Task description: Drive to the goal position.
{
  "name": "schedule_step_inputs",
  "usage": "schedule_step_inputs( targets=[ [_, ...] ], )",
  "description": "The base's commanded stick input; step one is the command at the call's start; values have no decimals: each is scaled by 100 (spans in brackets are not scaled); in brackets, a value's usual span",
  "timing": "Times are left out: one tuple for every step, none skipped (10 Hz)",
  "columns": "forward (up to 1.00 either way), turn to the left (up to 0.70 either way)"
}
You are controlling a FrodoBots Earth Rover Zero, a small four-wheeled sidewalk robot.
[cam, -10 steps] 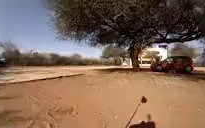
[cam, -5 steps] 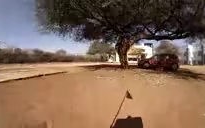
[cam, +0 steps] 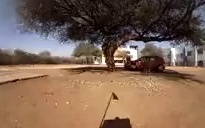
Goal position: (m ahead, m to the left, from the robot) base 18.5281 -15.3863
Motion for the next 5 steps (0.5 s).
schedule_step_inputs(
  targets=[
    [0, -38],
    [0, -17],
    [-7, 2],
    [-52, 14],
    [-98, 26]
  ],
)
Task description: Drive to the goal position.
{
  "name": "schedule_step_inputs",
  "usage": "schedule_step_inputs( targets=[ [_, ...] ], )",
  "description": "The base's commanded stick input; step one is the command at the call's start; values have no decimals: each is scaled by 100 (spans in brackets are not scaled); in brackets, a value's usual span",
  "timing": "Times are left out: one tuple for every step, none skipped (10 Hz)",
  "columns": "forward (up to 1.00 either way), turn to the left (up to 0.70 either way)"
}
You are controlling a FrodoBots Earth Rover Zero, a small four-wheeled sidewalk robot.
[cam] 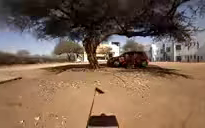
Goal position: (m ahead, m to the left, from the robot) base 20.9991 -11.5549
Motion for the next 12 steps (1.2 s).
schedule_step_inputs(
  targets=[
    [-100, 27],
    [-100, 27],
    [-100, 27],
    [-100, 27],
    [-100, 27],
    [-100, 27],
    [-100, 27],
    [-100, 27],
    [-100, 27],
    [-100, 27],
    [-100, 27],
    [-100, 27]
  ],
)
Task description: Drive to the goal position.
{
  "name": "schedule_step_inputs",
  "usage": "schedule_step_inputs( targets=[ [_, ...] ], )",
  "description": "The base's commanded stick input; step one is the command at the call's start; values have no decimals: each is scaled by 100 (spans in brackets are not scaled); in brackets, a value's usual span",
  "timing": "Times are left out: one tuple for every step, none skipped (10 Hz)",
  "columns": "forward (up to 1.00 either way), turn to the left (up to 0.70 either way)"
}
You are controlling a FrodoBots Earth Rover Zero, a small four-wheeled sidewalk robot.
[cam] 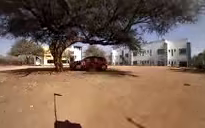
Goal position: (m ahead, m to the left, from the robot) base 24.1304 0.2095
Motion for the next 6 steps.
schedule_step_inputs(
  targets=[
    [-100, 27],
    [-100, 27],
    [-83, 15],
    [-36, -19],
    [100, -27],
    [100, -27]
  ],
)
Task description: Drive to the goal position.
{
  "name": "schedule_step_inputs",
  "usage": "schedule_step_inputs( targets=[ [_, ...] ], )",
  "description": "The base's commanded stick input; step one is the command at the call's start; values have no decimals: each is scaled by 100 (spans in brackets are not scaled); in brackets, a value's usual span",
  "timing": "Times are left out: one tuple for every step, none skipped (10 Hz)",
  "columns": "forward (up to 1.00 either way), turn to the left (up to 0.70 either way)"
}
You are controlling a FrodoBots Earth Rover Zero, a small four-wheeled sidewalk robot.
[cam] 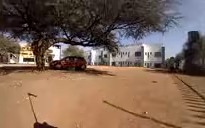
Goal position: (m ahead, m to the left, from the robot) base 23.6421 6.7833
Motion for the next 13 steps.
schedule_step_inputs(
  targets=[
    [100, -27],
    [100, -27],
    [100, -27],
    [100, -27],
    [100, -27],
    [100, -27],
    [100, -27],
    [100, -27],
    [100, -27],
    [100, -27],
    [100, -27],
    [100, -27],
    [100, -27]
  ],
)
